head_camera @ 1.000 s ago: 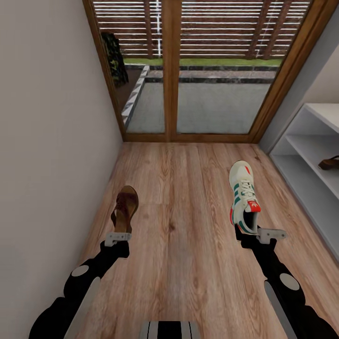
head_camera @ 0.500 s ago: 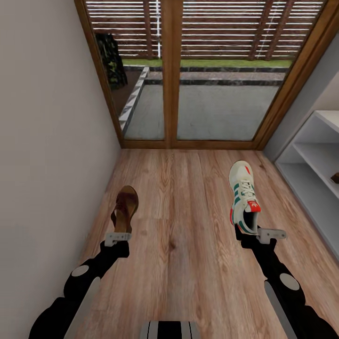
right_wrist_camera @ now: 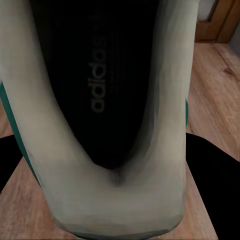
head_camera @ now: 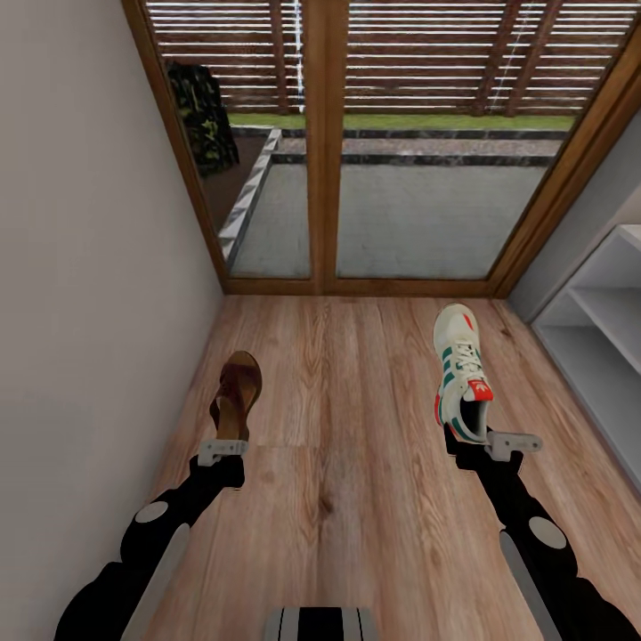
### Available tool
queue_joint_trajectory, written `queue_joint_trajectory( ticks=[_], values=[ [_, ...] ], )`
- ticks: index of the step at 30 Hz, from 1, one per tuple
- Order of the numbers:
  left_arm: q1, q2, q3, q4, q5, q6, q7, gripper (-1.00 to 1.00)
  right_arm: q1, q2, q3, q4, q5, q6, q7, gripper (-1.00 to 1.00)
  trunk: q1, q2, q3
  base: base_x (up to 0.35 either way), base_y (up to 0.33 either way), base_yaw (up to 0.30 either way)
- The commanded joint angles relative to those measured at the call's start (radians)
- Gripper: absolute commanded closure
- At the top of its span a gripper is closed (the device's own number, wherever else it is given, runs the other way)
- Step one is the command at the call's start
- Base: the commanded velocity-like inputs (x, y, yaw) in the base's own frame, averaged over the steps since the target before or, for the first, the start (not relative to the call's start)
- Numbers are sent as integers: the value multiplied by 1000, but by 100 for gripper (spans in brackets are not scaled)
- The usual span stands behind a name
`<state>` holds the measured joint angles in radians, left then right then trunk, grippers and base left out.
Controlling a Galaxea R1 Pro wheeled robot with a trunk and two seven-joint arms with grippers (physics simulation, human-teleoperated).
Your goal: Pick up the two gym shoes and the two sandals from the corridor floor and place them onto the hallstand (shoe rack) in the corridor, making sure they are on the rack and not on the floor. Arrange them so the two gym shoes are next to each other and the two sandals are next to each other.
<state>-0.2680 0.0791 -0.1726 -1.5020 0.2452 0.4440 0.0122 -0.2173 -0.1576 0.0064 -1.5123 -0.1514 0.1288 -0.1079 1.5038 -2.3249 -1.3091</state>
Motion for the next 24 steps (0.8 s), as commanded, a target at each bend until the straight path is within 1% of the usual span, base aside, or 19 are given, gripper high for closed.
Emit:
queue_joint_trajectory(
  ticks=[1,24],
  values=[
    [0,1,-1,-1,2,5,0,100,0,-1,1,-2,-8,5,-5,100,0,0,-1,333,0,0],
    [0,-1,-1,-1,2,5,0,100,0,-1,3,0,0,3,-4,100,0,0,-1,333,0,0]
  ],
)
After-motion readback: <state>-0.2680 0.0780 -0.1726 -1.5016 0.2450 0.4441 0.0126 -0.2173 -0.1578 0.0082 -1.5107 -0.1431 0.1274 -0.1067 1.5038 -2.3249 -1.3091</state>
